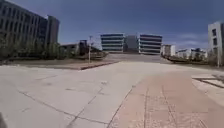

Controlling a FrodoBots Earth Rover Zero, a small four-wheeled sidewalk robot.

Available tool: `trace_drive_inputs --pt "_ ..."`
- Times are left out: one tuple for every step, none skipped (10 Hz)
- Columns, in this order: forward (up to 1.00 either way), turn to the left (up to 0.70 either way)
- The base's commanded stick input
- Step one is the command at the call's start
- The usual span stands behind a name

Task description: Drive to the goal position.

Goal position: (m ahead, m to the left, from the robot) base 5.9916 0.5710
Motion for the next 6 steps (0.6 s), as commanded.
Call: trace_drive_inputs --pt "0.70 -0.05" --pt "0.70 -0.05" --pt "0.70 -0.05" --pt "0.70 -0.05" --pt "0.70 -0.05" --pt "0.70 -0.05"
